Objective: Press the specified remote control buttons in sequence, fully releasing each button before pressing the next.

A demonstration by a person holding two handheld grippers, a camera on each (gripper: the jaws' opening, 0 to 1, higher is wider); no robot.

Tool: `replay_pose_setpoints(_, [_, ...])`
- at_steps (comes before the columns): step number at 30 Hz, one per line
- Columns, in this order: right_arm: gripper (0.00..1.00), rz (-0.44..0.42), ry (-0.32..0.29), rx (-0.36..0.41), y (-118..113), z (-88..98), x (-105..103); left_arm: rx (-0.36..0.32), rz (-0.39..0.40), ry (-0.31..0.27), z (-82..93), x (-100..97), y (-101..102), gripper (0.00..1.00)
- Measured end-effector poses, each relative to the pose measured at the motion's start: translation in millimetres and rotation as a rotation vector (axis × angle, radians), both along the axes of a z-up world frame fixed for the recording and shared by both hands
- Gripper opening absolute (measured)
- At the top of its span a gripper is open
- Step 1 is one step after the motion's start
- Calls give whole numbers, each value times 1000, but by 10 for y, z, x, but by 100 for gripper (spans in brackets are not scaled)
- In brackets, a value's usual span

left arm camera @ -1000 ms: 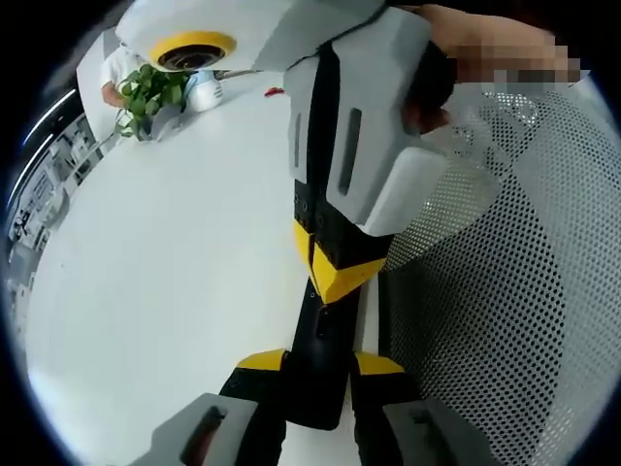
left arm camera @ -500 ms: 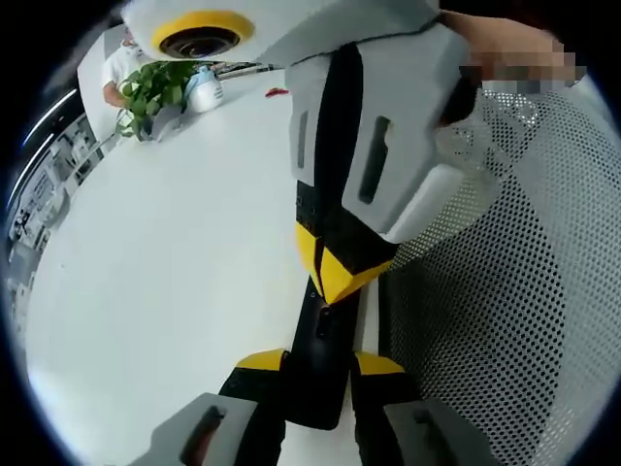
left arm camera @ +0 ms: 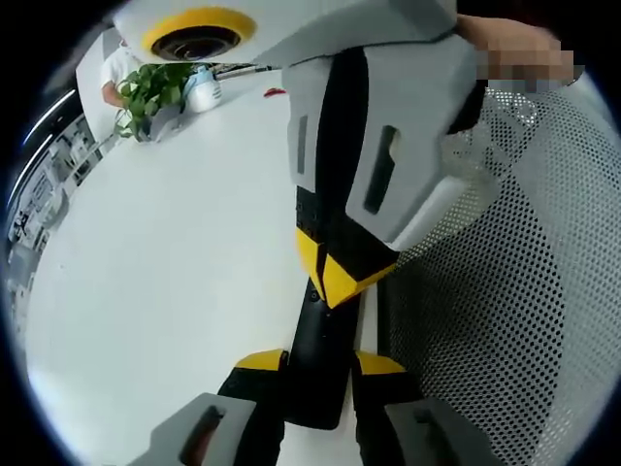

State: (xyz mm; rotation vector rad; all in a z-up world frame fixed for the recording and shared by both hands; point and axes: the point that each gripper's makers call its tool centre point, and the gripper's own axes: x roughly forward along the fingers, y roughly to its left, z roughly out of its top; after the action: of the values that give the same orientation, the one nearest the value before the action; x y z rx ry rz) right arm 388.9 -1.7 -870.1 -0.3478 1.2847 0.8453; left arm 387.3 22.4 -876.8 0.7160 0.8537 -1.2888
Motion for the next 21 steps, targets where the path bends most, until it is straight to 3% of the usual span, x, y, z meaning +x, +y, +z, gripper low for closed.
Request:
replay_pose_setpoints(5, [0, 6, -7, 2, 6, 2, 8, -3, 7, 3, -1, 5, 0, 26])
replay_pose_setpoints(15, [0, -73, 53, 30, -10, 11, 19, -6, 14, 4, -3, 9, -5, 26])
replay_pose_setpoints(21, [0, -57, 80, 16, -38, 10, -30, -11, 20, 2, 0, 21, -17, 26])
